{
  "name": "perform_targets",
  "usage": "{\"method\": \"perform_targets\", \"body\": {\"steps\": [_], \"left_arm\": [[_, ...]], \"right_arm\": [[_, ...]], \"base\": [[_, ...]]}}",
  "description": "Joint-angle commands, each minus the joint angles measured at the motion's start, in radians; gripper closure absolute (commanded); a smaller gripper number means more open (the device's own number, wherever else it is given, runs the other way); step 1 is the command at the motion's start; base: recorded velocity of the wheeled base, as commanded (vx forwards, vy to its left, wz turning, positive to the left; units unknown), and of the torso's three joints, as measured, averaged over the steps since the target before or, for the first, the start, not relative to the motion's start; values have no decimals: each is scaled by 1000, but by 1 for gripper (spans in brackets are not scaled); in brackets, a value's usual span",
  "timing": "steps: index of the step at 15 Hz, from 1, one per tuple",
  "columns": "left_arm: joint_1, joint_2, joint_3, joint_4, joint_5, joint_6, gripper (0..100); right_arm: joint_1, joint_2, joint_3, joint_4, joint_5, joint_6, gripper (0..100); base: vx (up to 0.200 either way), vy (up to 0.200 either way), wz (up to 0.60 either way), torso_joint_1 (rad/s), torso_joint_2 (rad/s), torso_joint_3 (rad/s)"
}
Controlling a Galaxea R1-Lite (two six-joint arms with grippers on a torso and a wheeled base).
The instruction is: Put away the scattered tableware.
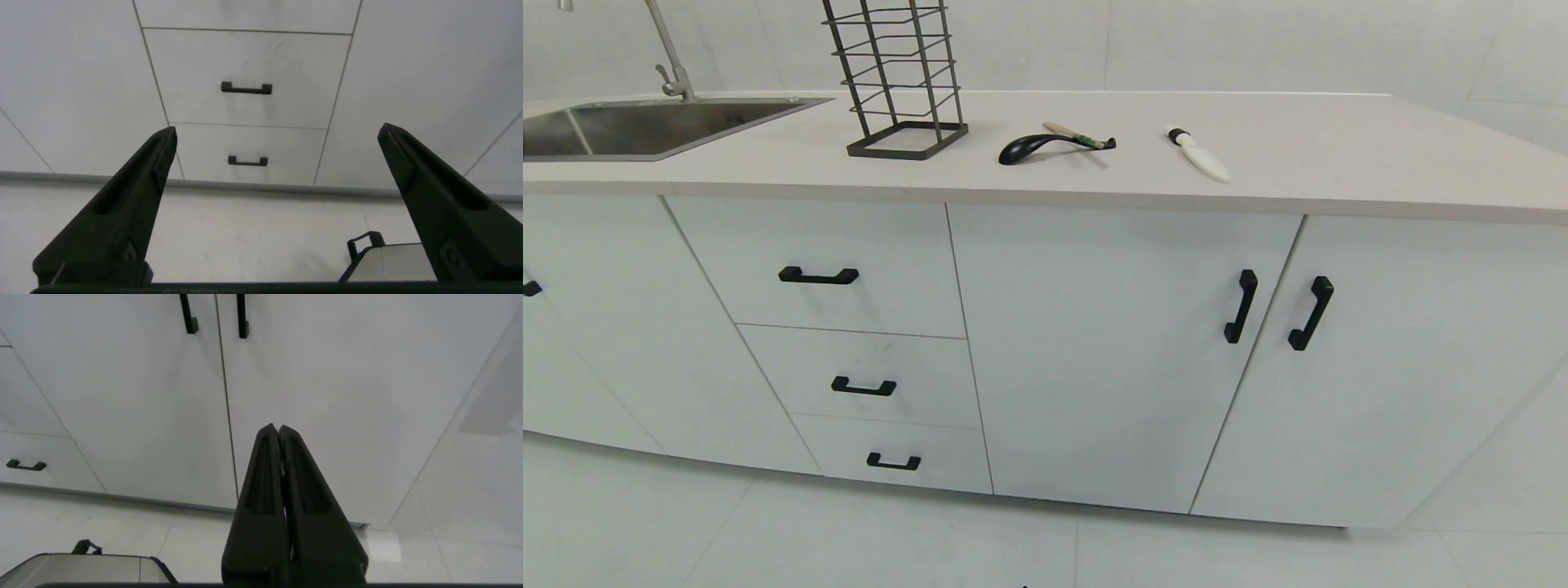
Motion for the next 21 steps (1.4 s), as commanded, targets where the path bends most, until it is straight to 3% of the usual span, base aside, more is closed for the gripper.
{"method": "perform_targets", "body": {"steps": [1, 14, 17, 19, 21], "left_arm": [[0, 1, 0, 0, 0, 0, 0], [5, 20, 0, 0, 0, 6, 0], [-47, 67, 0, 0, -2, 7, 0], [-43, 66, 2, -9, -20, 20, 0], [-1, -2, 0, -22, -52, 76, 0]], "right_arm": [[-1, 1, 0, -1, 0, -1, 100], [1, 1, 0, -1, 0, -1, 100], [1, 1, 0, 1, 0, 2, 100], [1, 1, 0, -1, -1, 1, 100], [1, 1, -2, 1, -1, 1, 100]], "base": [[0, 0, 0, 0, 0, 0], [0, 0, 0, 0, 0, 0], [0, 0, 0, 0, 0, 0], [0, 0, 300, 1, 1, 1], [0, 0, 600, -2, 0, 0]]}}
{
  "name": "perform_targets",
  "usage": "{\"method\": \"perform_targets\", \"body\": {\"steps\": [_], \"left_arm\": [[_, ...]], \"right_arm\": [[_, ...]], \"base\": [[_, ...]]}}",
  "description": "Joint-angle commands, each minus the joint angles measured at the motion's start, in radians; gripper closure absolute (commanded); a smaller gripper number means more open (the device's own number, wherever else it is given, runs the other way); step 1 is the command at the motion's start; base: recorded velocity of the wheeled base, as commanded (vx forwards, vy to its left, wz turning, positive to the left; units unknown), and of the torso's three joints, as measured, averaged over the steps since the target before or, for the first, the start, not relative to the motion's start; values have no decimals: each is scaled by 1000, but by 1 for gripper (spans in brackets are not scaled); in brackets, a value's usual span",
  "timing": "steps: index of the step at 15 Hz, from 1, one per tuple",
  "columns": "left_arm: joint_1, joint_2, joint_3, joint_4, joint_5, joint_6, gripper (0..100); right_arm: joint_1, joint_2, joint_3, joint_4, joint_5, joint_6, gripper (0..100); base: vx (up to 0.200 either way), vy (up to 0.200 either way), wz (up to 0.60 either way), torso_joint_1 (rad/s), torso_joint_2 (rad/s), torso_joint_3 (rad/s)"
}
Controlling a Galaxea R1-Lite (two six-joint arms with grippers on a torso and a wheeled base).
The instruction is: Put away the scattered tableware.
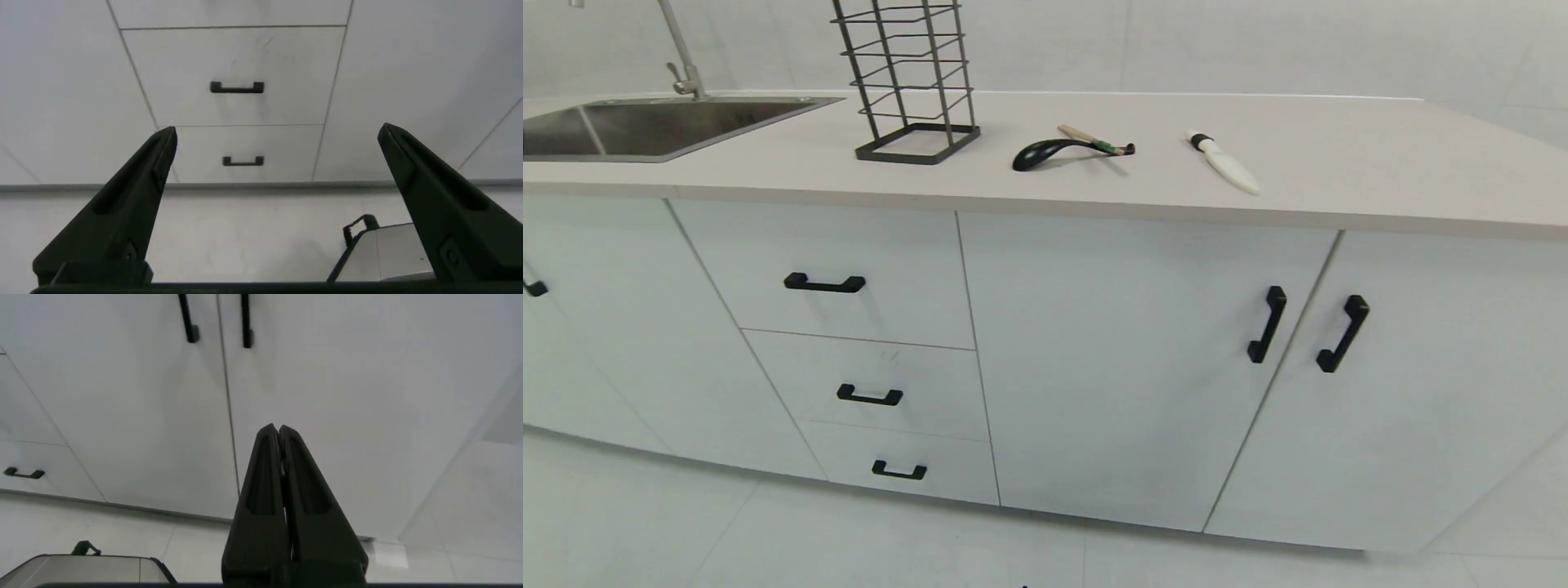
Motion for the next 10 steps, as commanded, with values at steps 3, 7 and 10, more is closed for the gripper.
{"method": "perform_targets", "body": {"steps": [3, 7, 10], "left_arm": [[19, 26, -59, -117, -109, -8, 0], [31, -32, -33, 33, -149, -22, 0], [25, -46, -30, 27, -164, -27, 0]], "right_arm": [[0, 1, 1, -1, 1, -1, 100], [0, 1, 0, 0, 1, 1, 100], [0, 1, 0, -1, 2, 1, 100]], "base": [[0, 0, 200, 4, 2, -1], [0, 0, 0, 0, 0, 0], [0, 0, 0, 0, 0, 0]]}}
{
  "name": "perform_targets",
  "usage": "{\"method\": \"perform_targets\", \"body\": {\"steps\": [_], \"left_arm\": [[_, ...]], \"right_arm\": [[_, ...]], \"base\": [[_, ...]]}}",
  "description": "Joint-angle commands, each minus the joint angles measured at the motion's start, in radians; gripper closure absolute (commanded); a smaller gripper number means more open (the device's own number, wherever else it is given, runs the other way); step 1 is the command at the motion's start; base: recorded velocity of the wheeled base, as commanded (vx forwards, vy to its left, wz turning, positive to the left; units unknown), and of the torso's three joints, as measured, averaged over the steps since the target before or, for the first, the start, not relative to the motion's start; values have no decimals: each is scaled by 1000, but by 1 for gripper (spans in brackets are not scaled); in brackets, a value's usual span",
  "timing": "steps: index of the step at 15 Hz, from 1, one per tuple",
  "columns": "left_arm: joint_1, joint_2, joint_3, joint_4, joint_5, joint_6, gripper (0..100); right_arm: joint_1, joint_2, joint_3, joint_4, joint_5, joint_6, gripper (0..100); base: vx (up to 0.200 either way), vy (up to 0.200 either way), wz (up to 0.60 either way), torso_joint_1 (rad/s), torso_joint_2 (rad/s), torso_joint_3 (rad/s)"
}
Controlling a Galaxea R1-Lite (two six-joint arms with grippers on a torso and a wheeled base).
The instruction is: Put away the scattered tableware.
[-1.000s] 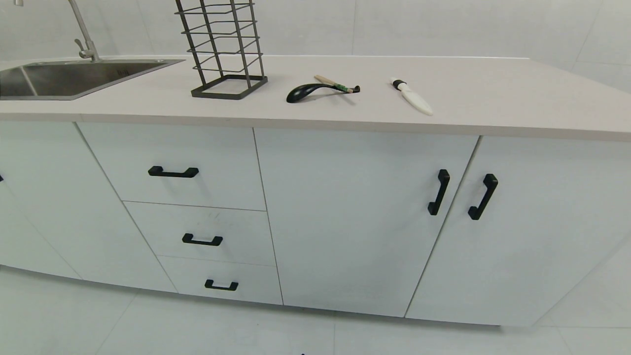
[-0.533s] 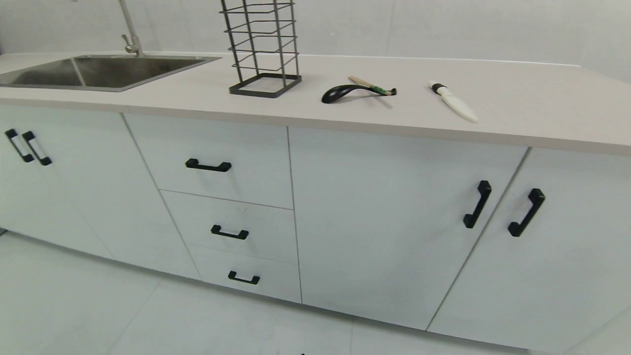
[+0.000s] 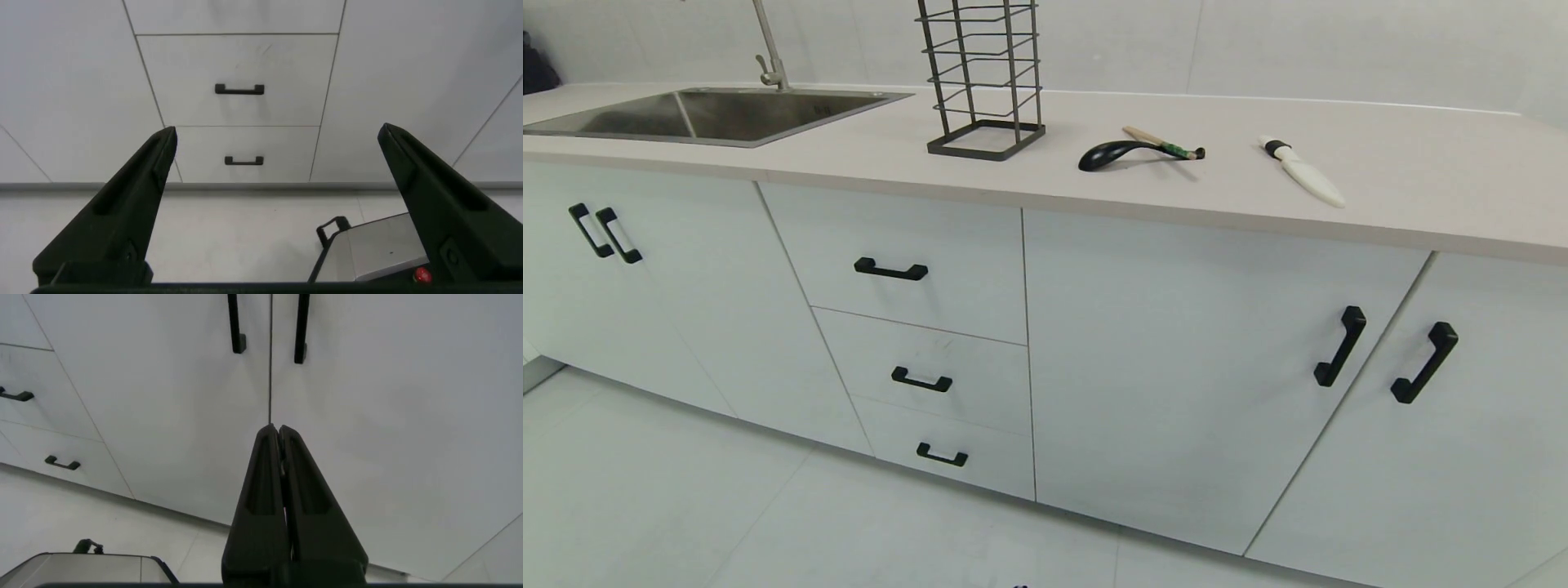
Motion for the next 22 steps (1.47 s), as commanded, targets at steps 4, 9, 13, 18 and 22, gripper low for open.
{"method": "perform_targets", "body": {"steps": [4, 9, 13, 18, 22], "left_arm": [[0, -11, 1, -1, 0, -6, 0], [0, -10, 0, -1, 3, -12, 0], [0, -10, 1, -1, 1, -12, 0], [0, -10, 0, -1, 7, -14, 0], [2, -11, 1, -1, 6, -12, 0]], "right_arm": [[0, 1, 1, 0, 1, 0, 100], [0, 1, 0, 0, 1, 0, 100], [0, 1, 0, -1, -1, 0, 100], [0, 1, 1, 0, 1, 0, 100], [0, 1, 0, -1, 1, 0, 100]], "base": [[0, 50, 0, 3, 1, 1], [0, 200, 0, 1, 4, 1], [0, 0, 0, 0, 0, 0], [80, 0, 0, 2, 2, 1], [150, 0, 0, -4, -4, 2]]}}
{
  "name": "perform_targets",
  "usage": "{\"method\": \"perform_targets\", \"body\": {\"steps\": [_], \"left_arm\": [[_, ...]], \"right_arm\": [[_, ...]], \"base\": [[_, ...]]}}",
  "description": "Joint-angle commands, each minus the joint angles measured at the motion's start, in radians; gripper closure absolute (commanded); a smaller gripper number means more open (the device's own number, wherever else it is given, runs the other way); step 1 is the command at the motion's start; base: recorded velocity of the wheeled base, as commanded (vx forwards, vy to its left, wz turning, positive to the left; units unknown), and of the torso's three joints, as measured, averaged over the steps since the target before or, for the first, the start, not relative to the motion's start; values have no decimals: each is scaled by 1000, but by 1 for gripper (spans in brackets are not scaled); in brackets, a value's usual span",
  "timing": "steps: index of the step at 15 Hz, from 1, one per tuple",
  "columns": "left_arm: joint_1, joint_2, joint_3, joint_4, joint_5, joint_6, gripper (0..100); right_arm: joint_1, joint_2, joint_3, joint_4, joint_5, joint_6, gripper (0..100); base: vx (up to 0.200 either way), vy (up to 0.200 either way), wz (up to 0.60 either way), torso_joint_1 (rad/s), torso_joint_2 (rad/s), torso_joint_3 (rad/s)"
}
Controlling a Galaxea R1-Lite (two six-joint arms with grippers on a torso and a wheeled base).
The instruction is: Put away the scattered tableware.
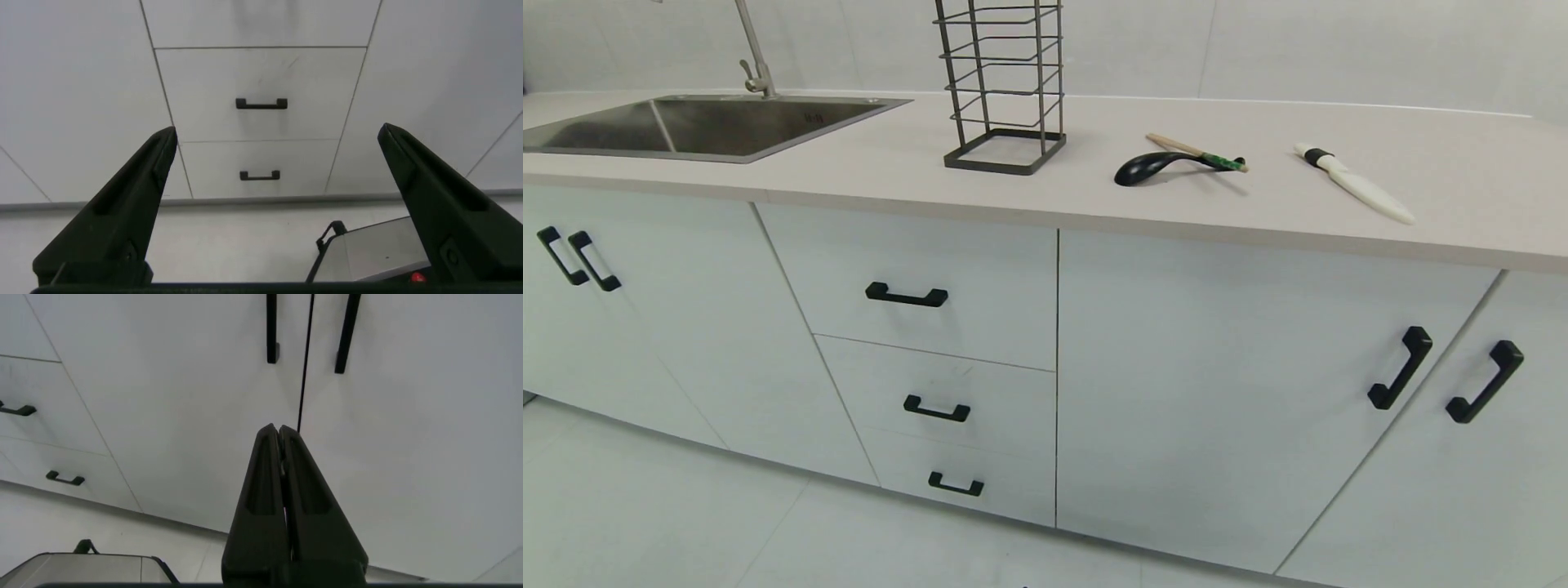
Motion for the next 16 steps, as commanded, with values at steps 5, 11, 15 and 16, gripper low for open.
{"method": "perform_targets", "body": {"steps": [5, 11, 15, 16], "left_arm": [[-1, 1, 3, -10, -8, 28, 0], [-17, 79, -45, -300, -59, 62, 0], [-121, 437, -341, -288, -139, 119, 0], [-164, 546, -344, -279, -139, 193, 0]], "right_arm": [[0, 1, -1, 1, 1, 0, 100], [0, 1, -1, 1, 1, 0, 100], [0, 1, -1, 1, 1, 0, 100], [0, 1, 1, 1, 1, 0, 100]], "base": [[0, 0, 0, 0, 0, 0], [0, 0, 0, 0, 0, 0], [0, 0, 0, 0, 0, 0], [0, 0, 0, 0, 0, 0]]}}
